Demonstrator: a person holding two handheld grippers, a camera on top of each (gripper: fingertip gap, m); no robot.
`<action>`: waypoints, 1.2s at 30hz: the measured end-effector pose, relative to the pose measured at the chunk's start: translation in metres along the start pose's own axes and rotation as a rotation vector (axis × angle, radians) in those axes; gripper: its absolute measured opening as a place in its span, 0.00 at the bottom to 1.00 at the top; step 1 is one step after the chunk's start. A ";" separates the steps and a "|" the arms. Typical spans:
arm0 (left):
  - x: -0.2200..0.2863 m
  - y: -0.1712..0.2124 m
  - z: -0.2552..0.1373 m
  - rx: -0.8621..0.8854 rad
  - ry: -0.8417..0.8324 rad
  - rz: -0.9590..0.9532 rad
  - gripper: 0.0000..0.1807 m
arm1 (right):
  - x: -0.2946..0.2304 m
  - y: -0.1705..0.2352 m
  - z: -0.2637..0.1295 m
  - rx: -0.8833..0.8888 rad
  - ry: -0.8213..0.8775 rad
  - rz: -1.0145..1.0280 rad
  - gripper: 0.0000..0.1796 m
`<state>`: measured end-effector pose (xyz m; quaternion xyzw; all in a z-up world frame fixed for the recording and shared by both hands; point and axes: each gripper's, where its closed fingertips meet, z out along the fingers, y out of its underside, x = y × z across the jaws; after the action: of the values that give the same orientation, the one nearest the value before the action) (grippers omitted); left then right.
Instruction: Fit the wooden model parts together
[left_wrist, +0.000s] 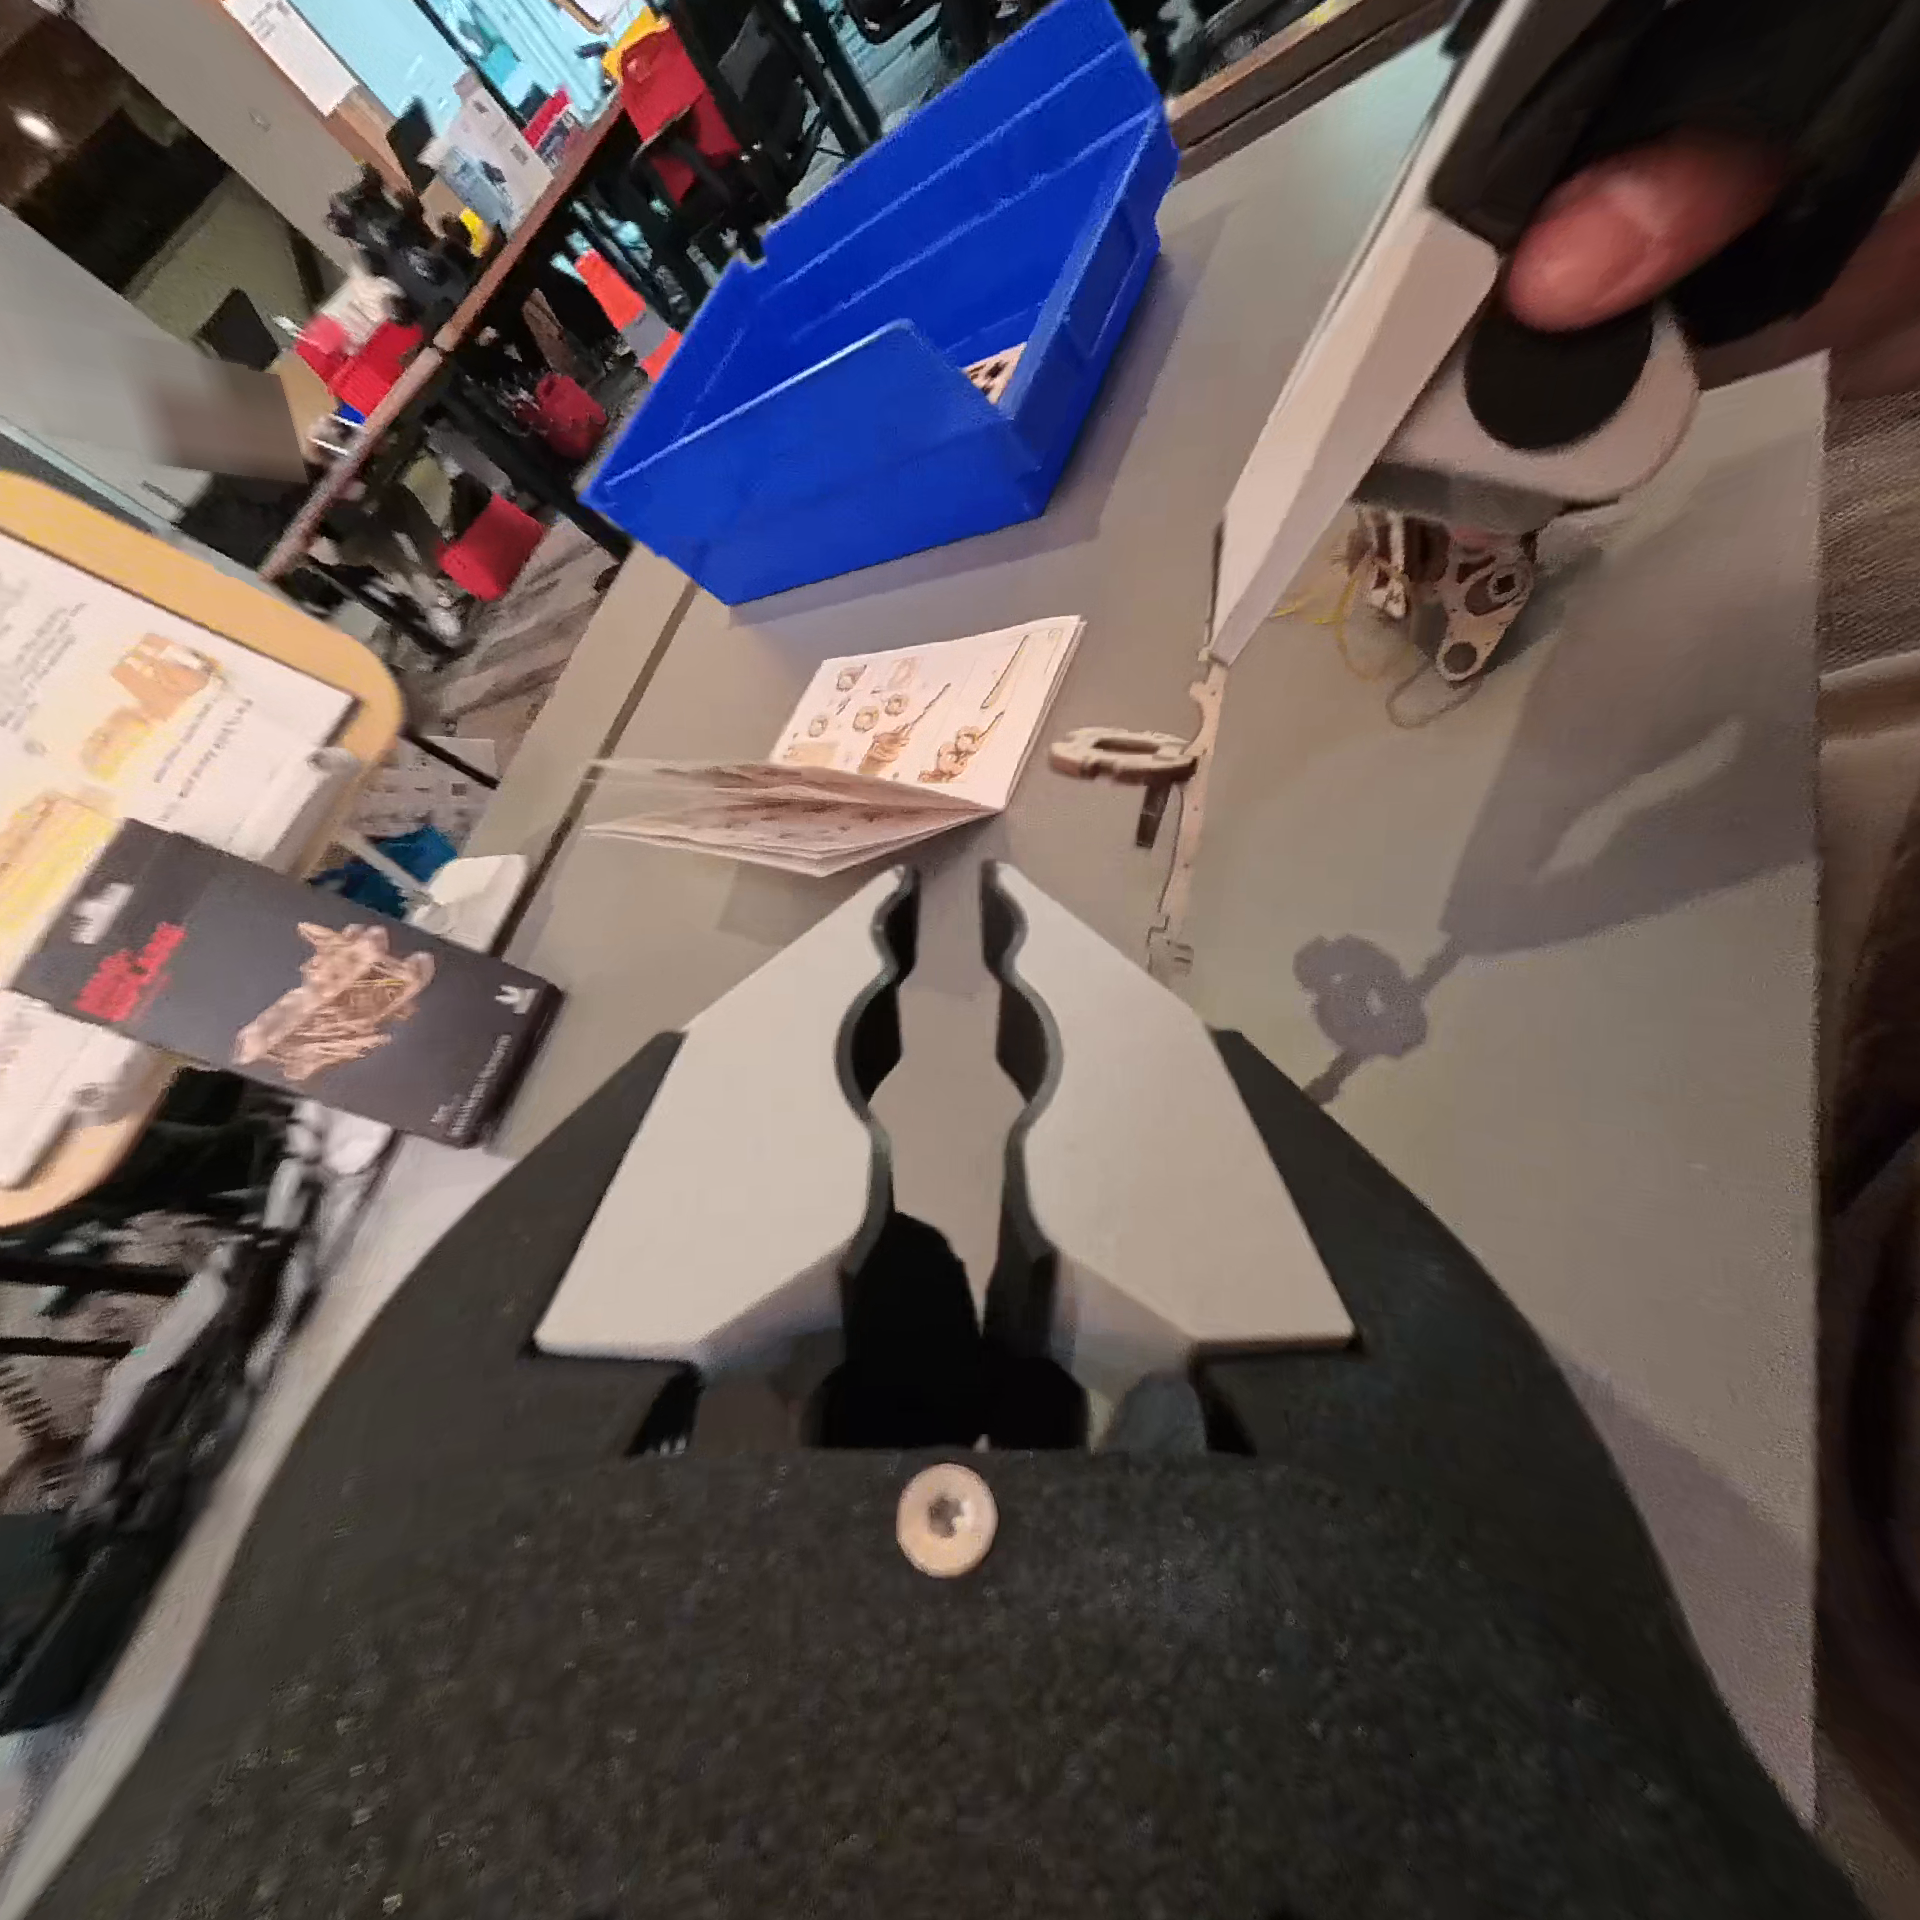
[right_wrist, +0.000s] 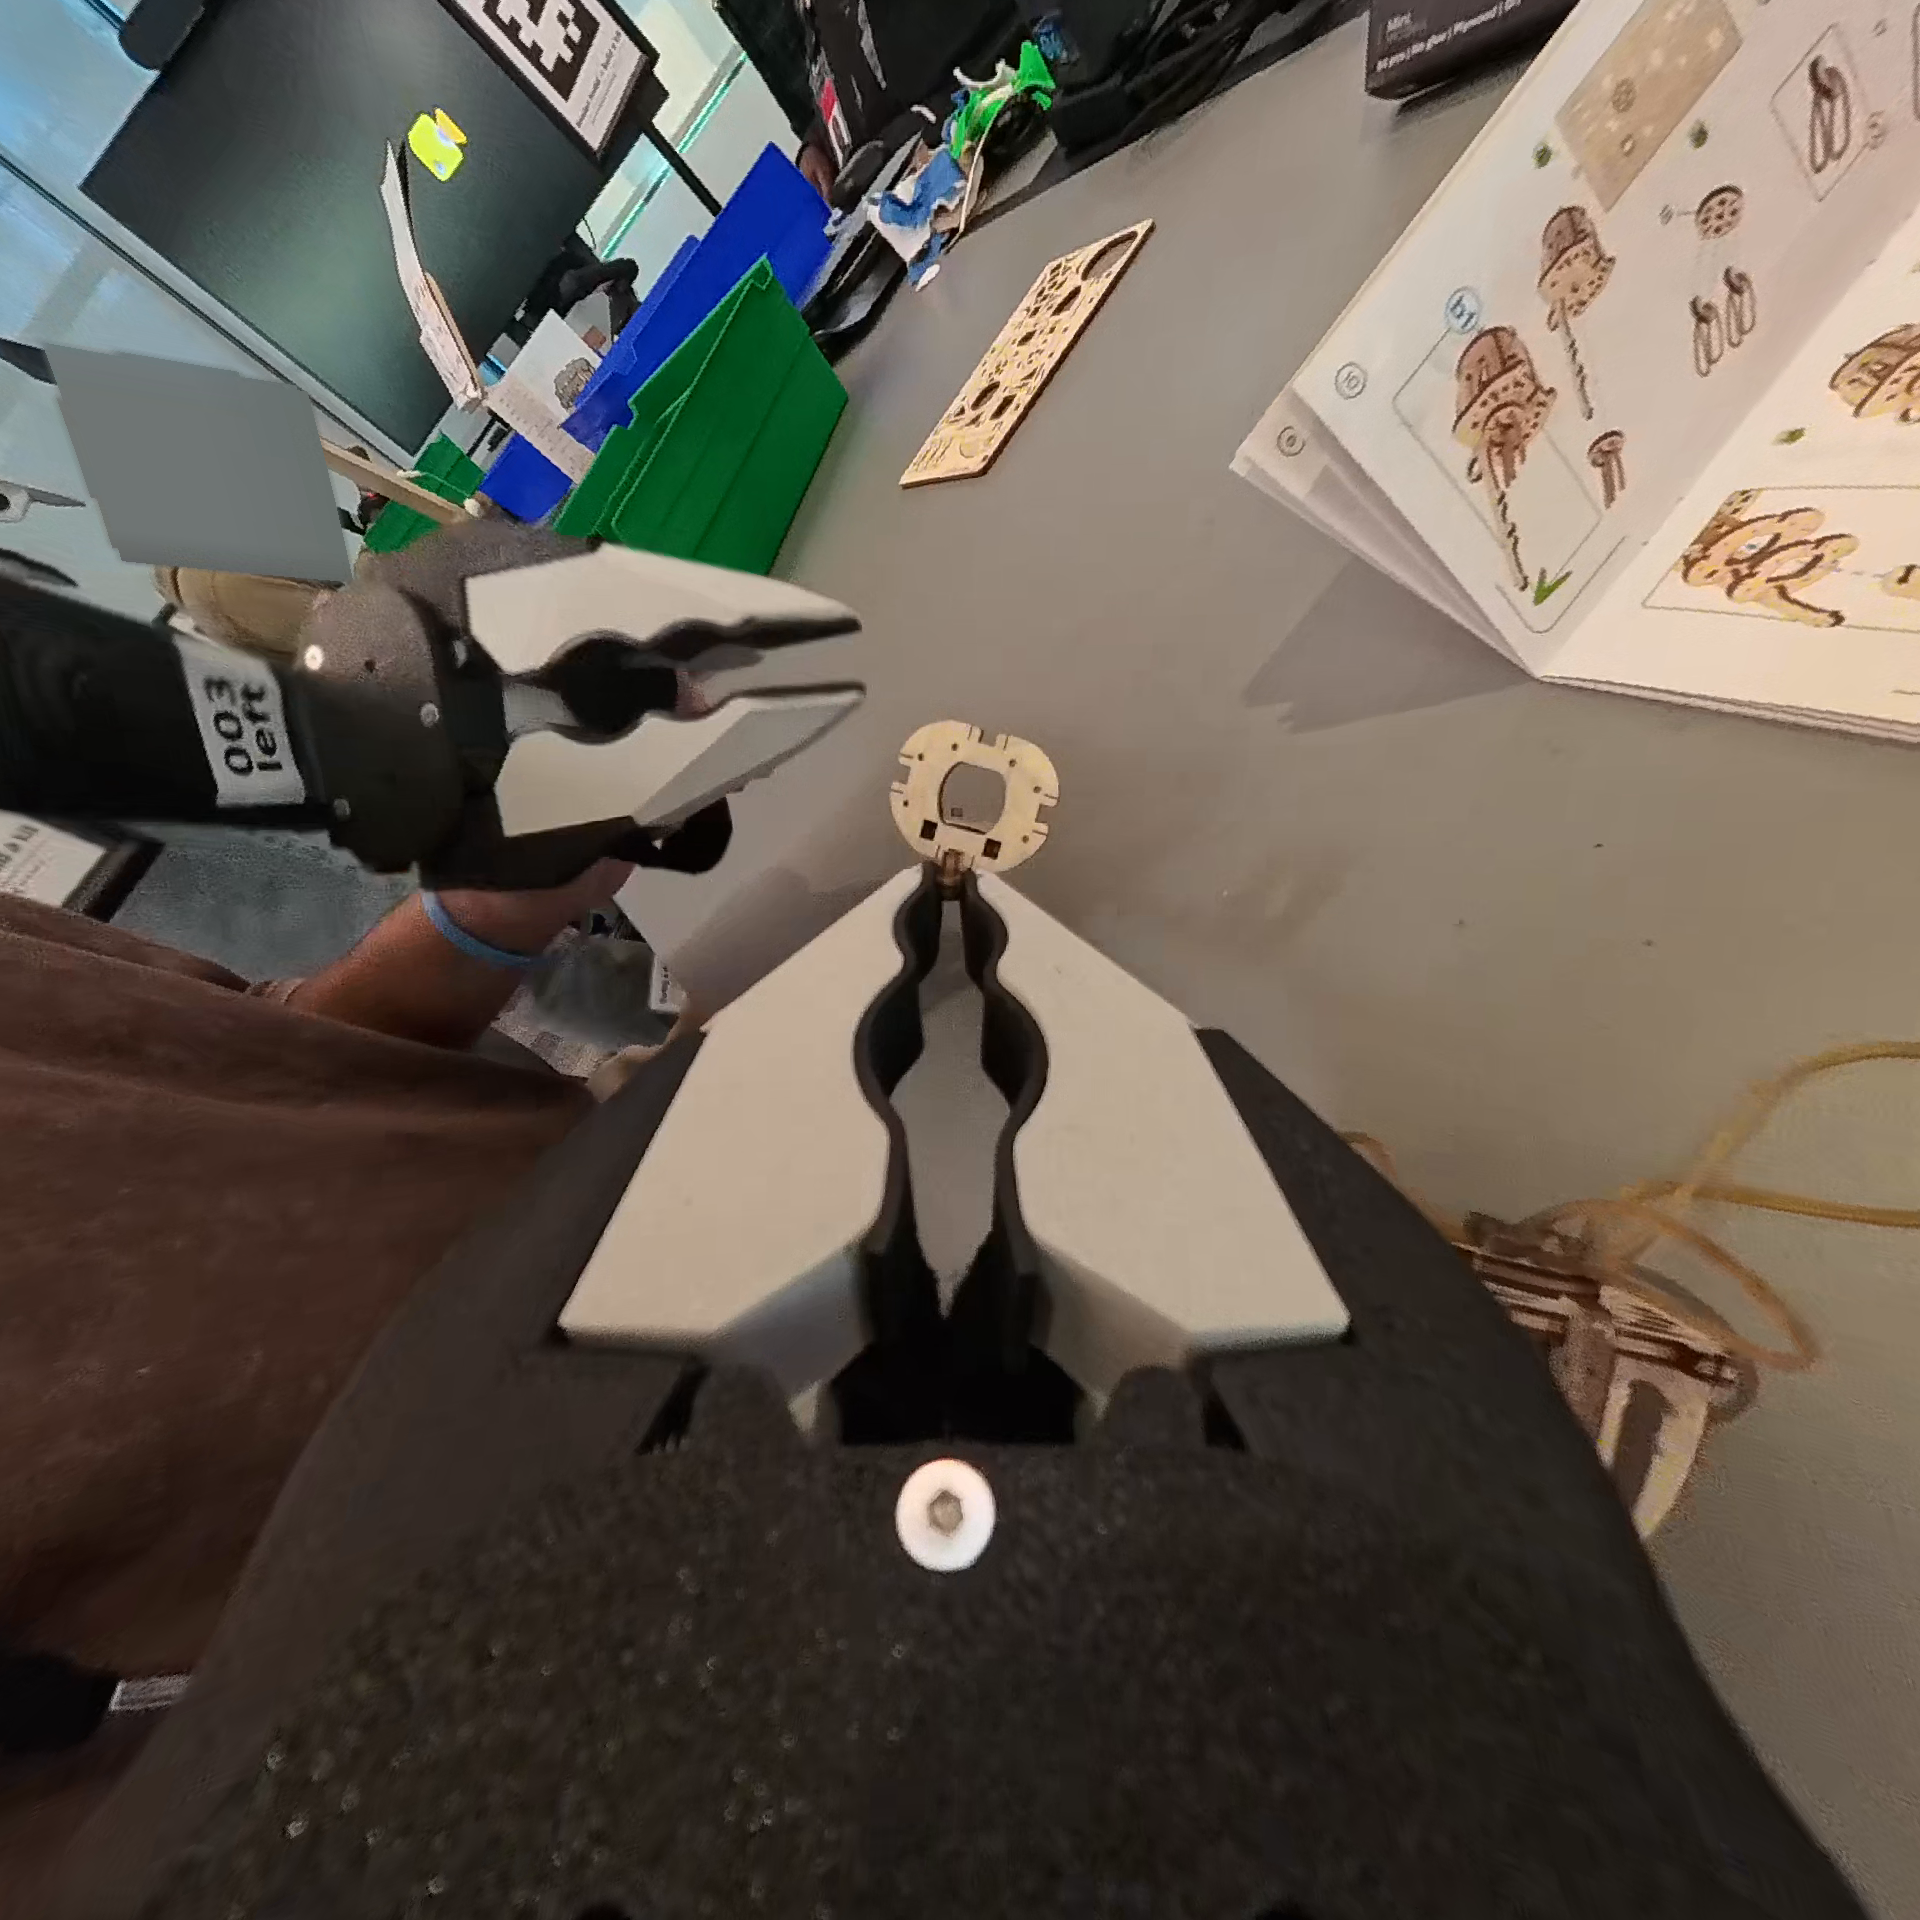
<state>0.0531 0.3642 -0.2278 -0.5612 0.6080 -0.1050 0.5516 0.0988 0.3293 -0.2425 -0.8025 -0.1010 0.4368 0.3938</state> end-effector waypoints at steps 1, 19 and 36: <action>0.002 0.002 -0.001 0.001 0.047 -0.039 0.10 | 0.001 0.000 0.000 -0.002 0.002 0.000 0.02; 0.041 0.001 0.001 -0.013 0.267 -0.046 0.19 | -0.011 0.015 0.011 -0.088 -0.016 -0.068 0.02; 0.033 0.003 0.003 -0.014 0.220 -0.028 0.14 | -0.005 0.020 0.010 -0.116 0.014 -0.074 0.02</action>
<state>0.0617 0.3400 -0.2491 -0.5586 0.6577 -0.1693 0.4762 0.0838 0.3184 -0.2570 -0.8228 -0.1529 0.4095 0.3633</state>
